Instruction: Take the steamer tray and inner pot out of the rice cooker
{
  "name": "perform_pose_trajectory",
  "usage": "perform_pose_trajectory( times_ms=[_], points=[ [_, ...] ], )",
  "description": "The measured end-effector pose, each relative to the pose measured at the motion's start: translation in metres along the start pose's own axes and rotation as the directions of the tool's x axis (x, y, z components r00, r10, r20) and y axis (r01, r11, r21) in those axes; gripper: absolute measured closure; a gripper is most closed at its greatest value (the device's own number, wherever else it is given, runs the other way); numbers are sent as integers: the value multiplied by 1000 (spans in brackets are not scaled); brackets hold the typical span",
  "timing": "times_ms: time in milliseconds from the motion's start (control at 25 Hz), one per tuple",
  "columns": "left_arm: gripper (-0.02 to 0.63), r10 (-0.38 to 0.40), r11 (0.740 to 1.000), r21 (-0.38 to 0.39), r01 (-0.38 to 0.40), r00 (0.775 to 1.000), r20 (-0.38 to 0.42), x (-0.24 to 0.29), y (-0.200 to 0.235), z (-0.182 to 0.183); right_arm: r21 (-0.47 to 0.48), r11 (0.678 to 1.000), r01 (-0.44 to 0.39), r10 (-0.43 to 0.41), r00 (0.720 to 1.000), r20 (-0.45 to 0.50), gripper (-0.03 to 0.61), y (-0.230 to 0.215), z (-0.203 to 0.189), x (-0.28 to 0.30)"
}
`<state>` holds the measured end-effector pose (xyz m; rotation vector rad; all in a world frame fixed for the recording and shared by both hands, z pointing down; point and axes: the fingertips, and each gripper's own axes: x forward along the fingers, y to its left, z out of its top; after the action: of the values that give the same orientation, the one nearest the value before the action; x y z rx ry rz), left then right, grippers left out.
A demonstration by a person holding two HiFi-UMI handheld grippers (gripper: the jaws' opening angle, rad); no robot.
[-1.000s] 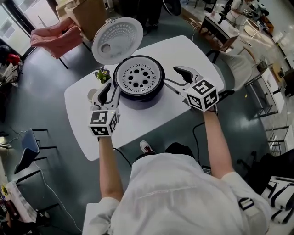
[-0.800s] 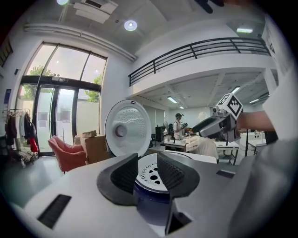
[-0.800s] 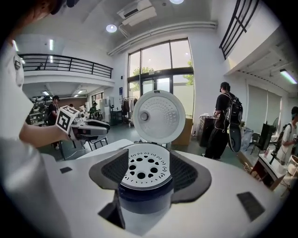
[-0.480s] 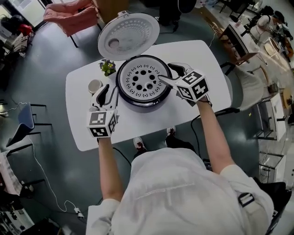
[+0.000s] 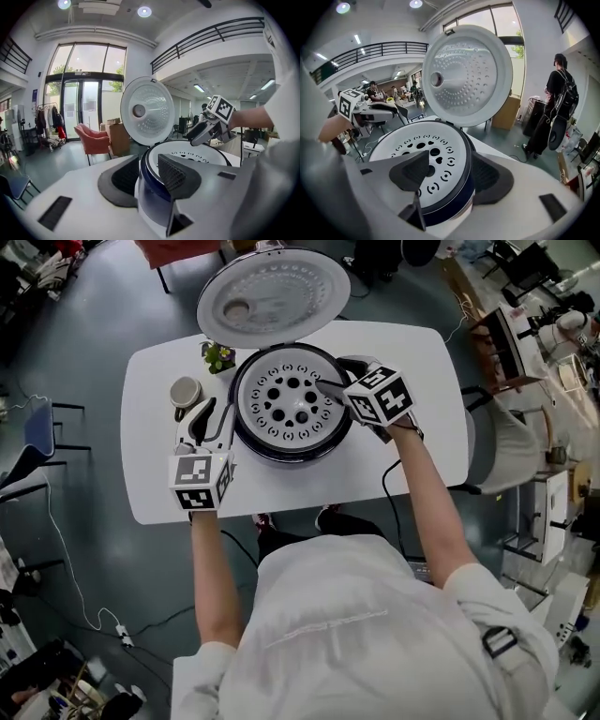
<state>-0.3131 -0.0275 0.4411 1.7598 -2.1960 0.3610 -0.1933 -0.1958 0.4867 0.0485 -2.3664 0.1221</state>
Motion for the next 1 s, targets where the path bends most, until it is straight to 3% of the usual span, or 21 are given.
perform_pose_trajectory(
  times_ms=[160, 440, 1000],
  points=[
    [474, 19, 1000, -25, -19, 1000, -13, 10, 10, -2, -30, 1000, -5, 4, 998, -57, 284, -8, -3, 16],
    [476, -8, 998, -55, 7, 1000, -22, 25, 25, -6, -161, 985, 62, -84, 987, -134, 272, -23, -2, 35],
    [480, -75, 995, -66, 71, 995, -60, 40, 14, -20, -186, 980, 65, -101, 977, -190, 318, -28, -15, 45]
  ],
)
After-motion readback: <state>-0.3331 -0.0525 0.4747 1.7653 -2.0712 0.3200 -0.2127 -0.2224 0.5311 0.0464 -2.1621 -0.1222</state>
